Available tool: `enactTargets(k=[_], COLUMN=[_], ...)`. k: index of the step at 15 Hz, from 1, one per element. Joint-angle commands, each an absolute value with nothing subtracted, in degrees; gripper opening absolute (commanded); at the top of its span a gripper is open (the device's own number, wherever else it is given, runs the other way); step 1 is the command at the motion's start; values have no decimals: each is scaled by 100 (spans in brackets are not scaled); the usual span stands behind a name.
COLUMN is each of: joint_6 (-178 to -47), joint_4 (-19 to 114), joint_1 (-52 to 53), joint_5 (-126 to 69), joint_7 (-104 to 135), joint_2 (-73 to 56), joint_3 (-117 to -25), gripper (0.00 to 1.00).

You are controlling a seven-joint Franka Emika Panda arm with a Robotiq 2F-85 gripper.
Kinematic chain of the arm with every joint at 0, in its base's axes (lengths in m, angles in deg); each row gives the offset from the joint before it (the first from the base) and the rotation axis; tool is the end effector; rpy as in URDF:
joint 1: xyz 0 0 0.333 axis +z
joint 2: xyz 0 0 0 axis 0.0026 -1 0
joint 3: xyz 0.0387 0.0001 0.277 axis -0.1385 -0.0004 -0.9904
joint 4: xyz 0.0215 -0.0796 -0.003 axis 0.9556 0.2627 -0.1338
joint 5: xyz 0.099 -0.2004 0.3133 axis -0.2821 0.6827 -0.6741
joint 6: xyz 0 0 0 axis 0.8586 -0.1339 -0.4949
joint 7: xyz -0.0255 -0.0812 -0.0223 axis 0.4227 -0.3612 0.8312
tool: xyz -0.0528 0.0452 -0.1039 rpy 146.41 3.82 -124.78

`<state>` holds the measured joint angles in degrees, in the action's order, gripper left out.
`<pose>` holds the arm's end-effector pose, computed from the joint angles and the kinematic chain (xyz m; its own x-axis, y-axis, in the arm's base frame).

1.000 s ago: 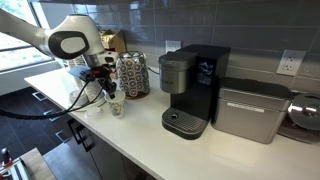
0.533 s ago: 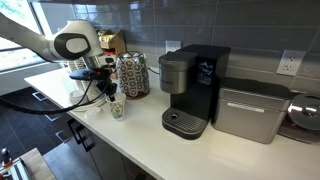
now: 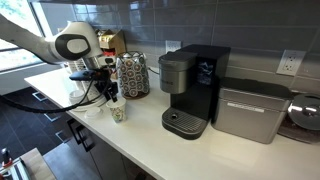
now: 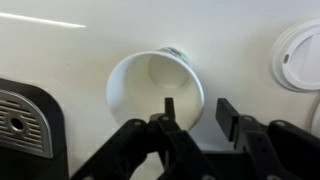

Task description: Remove one coffee cup from the stack on the right and place it upright on the counter then put the white lid on top of it.

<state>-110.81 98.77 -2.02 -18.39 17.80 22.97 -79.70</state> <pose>0.4489 0.0144 0.3352 0.9846 0.1633 0.0626 0.1482 -0.9692 0.1968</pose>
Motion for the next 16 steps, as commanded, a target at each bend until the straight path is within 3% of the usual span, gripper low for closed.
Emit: enactTargets(k=[1,4,12,16], joint_6=[-10983,-10972,-10698,-10778], joint_4=[10033,10192,10926,10800], joint_1=[-16,134,743,702], joint_5=[-1979,-2105,-2892,-2801], joint_7=[1813,1887,2352,2273], joint_2=[2726,3097,4248,4115], joint_3=[-7932,-7938,-7876,-7980], gripper=[80,100,100,100])
